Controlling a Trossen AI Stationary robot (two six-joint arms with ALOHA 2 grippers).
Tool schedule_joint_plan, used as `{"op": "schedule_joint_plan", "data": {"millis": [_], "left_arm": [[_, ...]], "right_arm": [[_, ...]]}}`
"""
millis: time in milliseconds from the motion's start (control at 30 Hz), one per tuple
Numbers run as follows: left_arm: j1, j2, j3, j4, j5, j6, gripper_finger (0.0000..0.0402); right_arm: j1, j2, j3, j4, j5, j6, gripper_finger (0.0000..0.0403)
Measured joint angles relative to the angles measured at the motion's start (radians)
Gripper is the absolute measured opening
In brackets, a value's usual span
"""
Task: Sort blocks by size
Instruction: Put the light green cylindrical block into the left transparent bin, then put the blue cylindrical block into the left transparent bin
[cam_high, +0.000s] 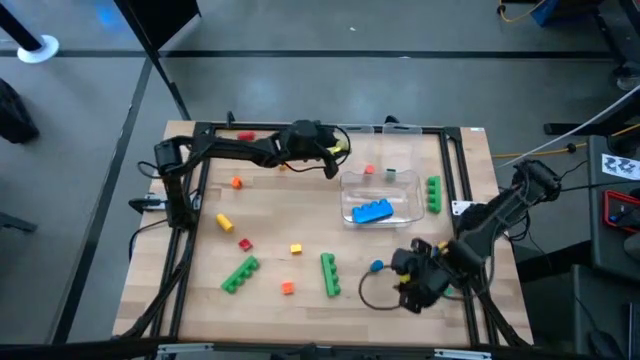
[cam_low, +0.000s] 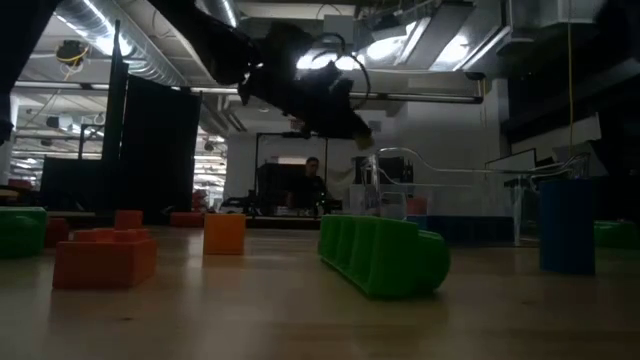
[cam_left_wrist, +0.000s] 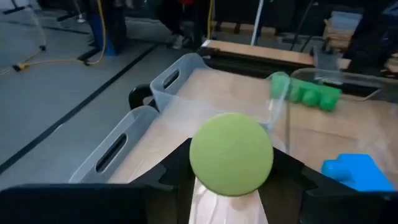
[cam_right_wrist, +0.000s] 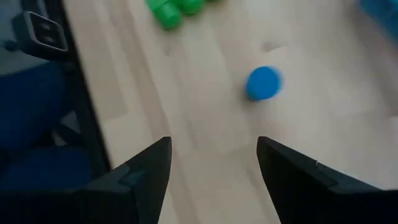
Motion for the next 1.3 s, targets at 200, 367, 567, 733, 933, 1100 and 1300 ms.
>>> {"op": "schedule_joint_plan", "data": {"millis": [200, 367, 567, 733, 933, 1100, 1300], "left_arm": [[0.013, 0.064, 0.0, 0.06, -0.008, -0.003, 0.016], [0.013, 0.077, -0.001, 0.05, -0.012, -0.004, 0.0163], [0.005, 0.048, -0.001, 0.046, -0.011, -0.069, 0.0165], [-0.012, 0.023, 0.0, 0.013, -0.01, -0.101, 0.0166], [-0.032, -0.01, 0.0, -0.031, -0.002, -0.073, 0.0166], [-0.049, -0.017, 0.0, -0.036, -0.003, -0.078, 0.0166], [-0.071, -0.046, -0.001, -0.077, 0.001, -0.075, 0.0166]], "right_arm": [[0.056, 0.008, -0.155, 0.189, 0.107, 0.141, 0.0239], [0.063, 0.008, -0.252, 0.3, 0.155, 0.204, 0.0239], [0.07, 0.044, -0.293, 0.307, 0.264, 0.205, 0.0239], [0.069, 0.126, -0.292, 0.334, 0.289, 0.196, 0.0239], [0.068, 0.244, -0.292, 0.378, 0.377, 0.176, 0.0239], [0.067, 0.31, -0.292, 0.415, 0.461, 0.173, 0.0239], [0.065, 0.369, -0.291, 0.47, 0.56, 0.173, 0.0238]]}}
